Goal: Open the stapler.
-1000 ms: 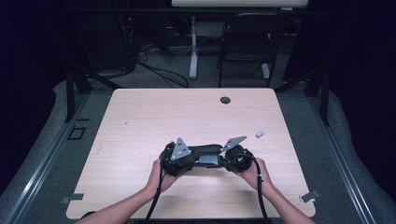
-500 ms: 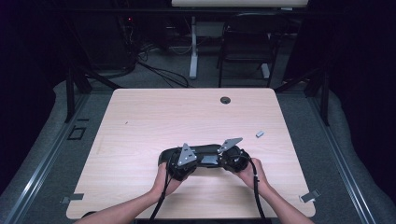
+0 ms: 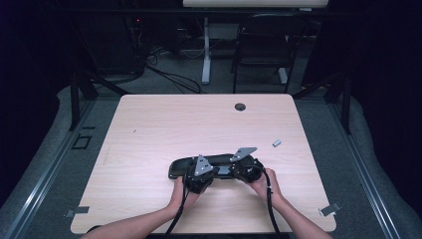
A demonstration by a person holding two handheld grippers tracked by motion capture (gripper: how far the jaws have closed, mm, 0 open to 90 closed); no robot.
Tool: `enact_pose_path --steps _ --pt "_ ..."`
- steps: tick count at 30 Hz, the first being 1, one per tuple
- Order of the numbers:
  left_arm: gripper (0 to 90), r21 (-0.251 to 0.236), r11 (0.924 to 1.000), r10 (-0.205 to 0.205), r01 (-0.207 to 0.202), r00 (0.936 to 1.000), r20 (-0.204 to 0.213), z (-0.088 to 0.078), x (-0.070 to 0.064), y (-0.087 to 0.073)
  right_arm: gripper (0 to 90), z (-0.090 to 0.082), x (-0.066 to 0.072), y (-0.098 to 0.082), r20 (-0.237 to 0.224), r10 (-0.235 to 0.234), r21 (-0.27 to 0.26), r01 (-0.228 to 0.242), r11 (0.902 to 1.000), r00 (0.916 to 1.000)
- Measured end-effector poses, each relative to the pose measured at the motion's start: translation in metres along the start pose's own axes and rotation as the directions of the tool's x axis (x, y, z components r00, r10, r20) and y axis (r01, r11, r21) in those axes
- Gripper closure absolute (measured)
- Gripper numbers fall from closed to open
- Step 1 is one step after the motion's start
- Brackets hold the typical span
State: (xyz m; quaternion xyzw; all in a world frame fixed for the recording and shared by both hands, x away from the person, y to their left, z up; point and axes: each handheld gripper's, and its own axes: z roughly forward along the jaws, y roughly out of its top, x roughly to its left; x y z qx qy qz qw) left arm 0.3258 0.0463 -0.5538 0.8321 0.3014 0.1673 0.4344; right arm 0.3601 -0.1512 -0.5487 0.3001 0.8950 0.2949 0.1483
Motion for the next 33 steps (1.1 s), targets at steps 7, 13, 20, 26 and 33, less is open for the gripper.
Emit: enact_pose_path --steps 7,13,20,26,33 --pt "89.8 -0.025 0.9997 -0.010 0.009 0.9992 -0.038 0.005 -0.007 -0.003 89.0 0.007 0.005 -0.003 0.023 0.014 -0.029 -0.013 0.9995 0.9996" --pt "89.8 -0.040 0.9987 -0.034 0.032 0.9976 -0.061 0.008 -0.007 -0.005 90.0 0.012 0.017 -0.009 0.091 0.025 -0.107 -0.015 0.9941 0.9956" --pt "89.8 -0.067 0.9957 -0.069 0.064 0.9945 -0.079 0.012 -0.005 -0.007 90.0 0.016 0.022 -0.016 0.089 0.065 -0.192 -0.047 0.9803 0.9939" --pt "89.8 -0.088 0.9935 -0.082 0.073 0.9918 -0.098 0.015 -0.009 -0.008 90.0 0.018 0.023 -0.020 0.090 0.080 -0.232 -0.057 0.9710 0.9927" --pt "89.8 -0.094 0.9905 -0.110 0.100 0.9874 -0.114 0.022 -0.012 -0.006 90.0 0.020 0.024 -0.024 0.089 0.107 -0.270 -0.079 0.9597 0.9903"
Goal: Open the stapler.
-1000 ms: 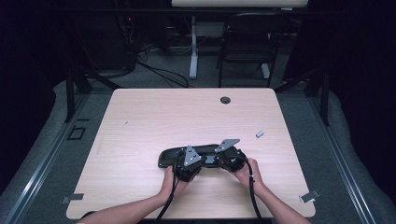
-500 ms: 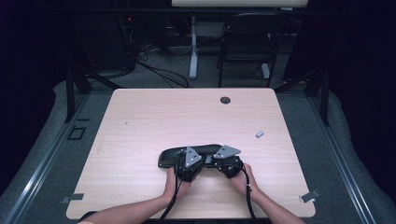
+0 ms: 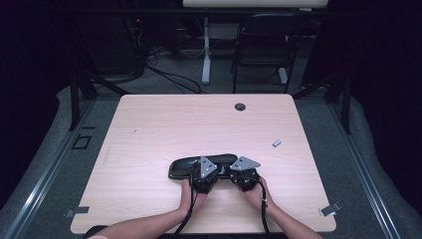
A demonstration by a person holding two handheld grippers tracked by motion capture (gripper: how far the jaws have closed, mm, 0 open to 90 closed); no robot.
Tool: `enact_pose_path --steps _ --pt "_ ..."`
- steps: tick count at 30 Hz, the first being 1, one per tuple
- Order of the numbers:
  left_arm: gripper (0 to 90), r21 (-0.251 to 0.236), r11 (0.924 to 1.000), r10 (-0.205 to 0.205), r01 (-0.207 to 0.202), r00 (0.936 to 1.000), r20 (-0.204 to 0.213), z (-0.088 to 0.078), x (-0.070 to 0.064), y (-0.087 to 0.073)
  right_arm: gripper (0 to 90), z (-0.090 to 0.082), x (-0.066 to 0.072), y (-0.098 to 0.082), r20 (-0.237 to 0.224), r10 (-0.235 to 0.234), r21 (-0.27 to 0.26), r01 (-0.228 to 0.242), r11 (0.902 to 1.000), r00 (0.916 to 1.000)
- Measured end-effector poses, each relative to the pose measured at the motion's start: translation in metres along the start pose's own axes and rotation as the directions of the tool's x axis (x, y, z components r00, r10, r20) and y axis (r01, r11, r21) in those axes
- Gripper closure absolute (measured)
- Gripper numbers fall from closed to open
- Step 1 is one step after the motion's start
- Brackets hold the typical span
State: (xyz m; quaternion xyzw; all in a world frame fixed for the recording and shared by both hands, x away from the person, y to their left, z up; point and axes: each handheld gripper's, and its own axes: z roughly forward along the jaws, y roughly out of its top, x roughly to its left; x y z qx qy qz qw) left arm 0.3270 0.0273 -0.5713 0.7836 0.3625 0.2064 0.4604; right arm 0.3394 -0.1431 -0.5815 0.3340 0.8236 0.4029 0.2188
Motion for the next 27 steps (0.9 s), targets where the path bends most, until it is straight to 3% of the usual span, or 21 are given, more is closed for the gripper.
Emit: enact_pose_path --steps 6,15,20,27 --pt "89.8 -0.024 0.9995 -0.018 0.018 0.9998 0.007 0.0014 -0.0032 -0.0002 90.0 0.0006 0.0002 0.0004 0.003 0.007 0.000 -0.007 1.0000 1.0000" --pt "89.8 -0.038 0.9992 -0.010 0.009 0.9999 -0.014 0.0061 -0.0069 -0.0006 90.0 0.0006 -0.0009 0.0003 -0.001 0.015 0.001 -0.015 0.9999 0.9999" --pt "89.8 -0.079 0.9969 -0.003 0.001 0.9995 -0.031 0.0045 -0.0068 0.0037 90.0 0.0012 -0.0027 0.0010 -0.014 0.036 0.001 -0.036 0.9994 0.9993" --pt "89.8 -0.076 0.9971 -0.002 0.000 0.9997 -0.023 0.0035 -0.0056 0.0056 90.0 0.0010 -0.0020 0.0014 -0.009 0.031 0.007 -0.031 0.9995 0.9995"
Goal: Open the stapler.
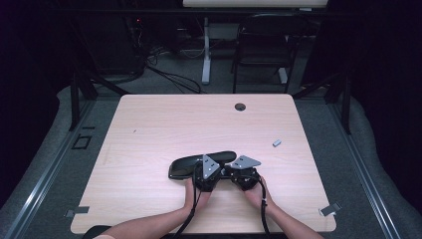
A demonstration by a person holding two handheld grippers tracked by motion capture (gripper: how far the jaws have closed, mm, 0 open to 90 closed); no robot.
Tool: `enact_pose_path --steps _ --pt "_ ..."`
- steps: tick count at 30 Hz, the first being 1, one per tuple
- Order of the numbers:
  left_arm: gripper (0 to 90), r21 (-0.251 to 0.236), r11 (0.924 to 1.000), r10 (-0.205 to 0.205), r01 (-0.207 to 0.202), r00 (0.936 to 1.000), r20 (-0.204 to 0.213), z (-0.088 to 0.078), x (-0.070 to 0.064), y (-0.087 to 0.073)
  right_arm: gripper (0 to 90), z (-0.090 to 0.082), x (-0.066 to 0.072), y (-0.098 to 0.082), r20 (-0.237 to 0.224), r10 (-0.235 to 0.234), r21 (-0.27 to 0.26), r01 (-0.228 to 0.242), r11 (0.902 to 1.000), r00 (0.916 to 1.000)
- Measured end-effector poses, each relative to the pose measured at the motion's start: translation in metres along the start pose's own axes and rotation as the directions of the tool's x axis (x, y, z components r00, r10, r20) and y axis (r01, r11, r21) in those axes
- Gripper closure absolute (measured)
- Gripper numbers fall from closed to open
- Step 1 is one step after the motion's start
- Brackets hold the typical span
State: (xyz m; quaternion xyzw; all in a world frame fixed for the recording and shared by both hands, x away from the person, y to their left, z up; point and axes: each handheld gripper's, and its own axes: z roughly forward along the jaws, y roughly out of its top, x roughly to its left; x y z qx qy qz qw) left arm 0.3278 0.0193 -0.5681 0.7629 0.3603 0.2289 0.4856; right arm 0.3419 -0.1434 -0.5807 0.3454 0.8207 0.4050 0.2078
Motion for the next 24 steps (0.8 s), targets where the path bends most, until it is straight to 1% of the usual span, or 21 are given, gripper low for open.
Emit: enact_pose_path --steps 15,20,24 --pt "89.6 -0.001 1.0000 0.007 -0.007 0.9999 0.012 -0.0021 0.0006 0.0036 90.0 0.0008 0.0008 0.0006 -0.004 -0.007 -0.003 0.007 1.0000 1.0000" --pt "89.6 -0.016 0.9999 0.007 -0.007 0.9998 0.017 -0.0029 -0.0002 0.0054 90.0 0.0011 -0.0006 0.0020 -0.015 -0.001 0.005 0.001 1.0000 0.9999" --pt "89.6 -0.017 0.9998 0.006 -0.006 0.9998 0.019 -0.0046 0.0001 0.0078 90.0 0.0008 -0.0012 0.0026 -0.013 -0.008 0.014 0.008 0.9999 0.9999"
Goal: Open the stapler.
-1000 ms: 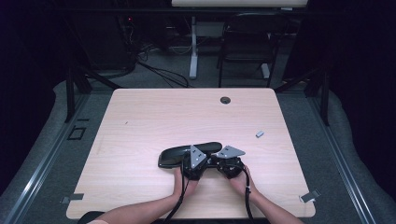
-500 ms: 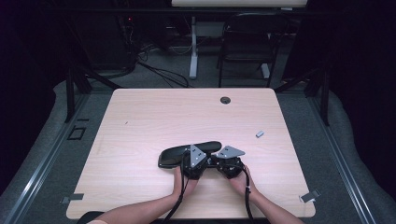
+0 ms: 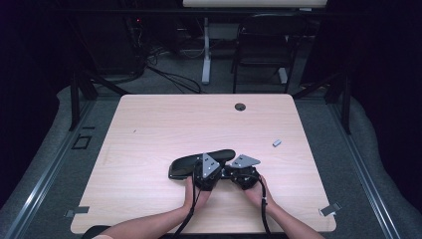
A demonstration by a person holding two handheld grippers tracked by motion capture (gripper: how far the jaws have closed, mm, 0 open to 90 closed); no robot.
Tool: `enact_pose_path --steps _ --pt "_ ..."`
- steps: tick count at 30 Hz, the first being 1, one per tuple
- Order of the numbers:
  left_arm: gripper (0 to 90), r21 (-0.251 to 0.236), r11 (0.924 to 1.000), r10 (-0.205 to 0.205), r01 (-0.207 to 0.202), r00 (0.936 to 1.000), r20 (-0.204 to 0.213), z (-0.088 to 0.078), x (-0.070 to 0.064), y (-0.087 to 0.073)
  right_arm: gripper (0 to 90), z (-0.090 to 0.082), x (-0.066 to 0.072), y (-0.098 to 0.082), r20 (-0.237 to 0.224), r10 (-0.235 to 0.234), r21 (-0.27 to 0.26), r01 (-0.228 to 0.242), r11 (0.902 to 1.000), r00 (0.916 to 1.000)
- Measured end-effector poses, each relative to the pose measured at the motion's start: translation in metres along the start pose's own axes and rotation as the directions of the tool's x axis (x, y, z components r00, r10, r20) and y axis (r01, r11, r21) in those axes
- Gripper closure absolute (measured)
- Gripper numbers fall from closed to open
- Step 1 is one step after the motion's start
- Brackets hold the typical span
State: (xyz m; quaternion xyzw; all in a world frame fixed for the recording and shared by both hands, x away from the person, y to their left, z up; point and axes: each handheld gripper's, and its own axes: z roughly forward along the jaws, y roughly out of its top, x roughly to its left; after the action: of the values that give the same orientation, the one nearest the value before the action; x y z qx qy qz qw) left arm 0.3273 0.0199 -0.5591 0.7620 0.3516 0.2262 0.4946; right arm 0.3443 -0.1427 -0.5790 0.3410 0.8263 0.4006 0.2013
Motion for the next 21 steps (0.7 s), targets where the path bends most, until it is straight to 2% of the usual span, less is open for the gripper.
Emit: enact_pose_path --steps 21 --pt "88.9 -0.030 0.9995 -0.008 0.008 0.9999 0.006 -0.0060 0.0014 0.0097 90.0 -0.0003 -0.0003 0.0011 0.001 -0.011 0.011 0.011 0.9999 0.9999"
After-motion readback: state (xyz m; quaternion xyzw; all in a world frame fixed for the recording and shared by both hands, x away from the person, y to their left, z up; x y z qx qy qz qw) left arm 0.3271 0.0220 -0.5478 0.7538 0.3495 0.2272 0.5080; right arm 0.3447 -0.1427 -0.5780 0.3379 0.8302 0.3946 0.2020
